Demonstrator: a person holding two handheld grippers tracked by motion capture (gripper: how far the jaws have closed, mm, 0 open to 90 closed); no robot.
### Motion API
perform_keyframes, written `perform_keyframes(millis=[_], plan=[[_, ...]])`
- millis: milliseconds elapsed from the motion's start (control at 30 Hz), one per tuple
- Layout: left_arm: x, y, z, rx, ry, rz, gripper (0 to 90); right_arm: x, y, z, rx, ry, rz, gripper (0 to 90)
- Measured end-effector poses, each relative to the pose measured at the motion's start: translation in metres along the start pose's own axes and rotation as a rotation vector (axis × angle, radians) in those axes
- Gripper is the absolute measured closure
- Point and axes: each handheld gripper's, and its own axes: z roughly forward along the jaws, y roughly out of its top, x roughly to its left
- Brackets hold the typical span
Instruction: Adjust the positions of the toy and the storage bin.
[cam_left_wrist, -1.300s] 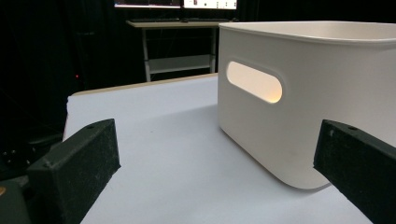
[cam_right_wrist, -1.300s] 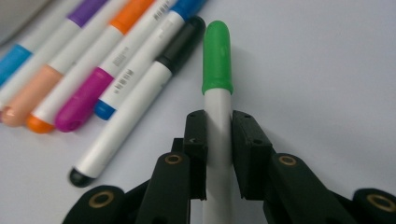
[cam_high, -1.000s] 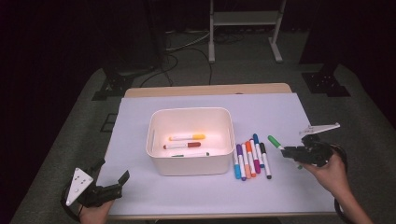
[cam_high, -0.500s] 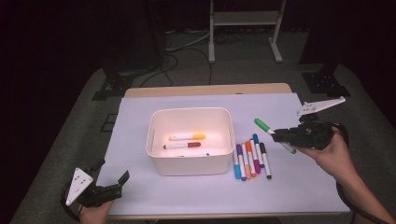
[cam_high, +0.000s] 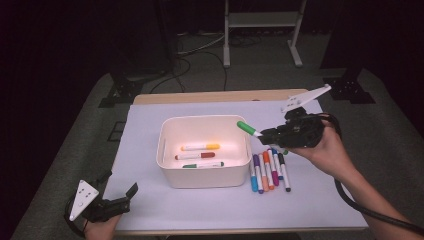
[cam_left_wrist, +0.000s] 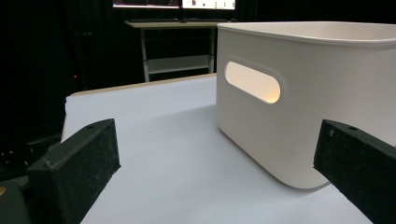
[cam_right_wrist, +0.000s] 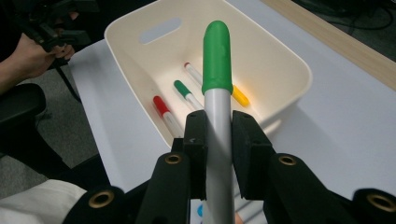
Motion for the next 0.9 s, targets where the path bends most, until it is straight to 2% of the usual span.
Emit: perform_keyframes(millis=[233,267,500,900], plan=[[0.000,0.000,0.000,0.001,-0.002,0.004,0.0,0.015,0.023,0.030,0.034,0.064,-0.062,75.7],[0.000,0.000,0.000,0.001,-0.003,0.006,0.0,0.018,0.025,0.034,0.039,0.071,-0.059,75.7],[-0.001,0.000,0.001,-0.001,-0.002,0.010,0.0,0.025,0.042,0.062,0.067,0.116,-0.109,75.7],[-0.001,0.001,0.000,-0.001,-0.003,0.012,0.0,0.038,0.061,0.106,0.118,0.187,-0.151,75.7]])
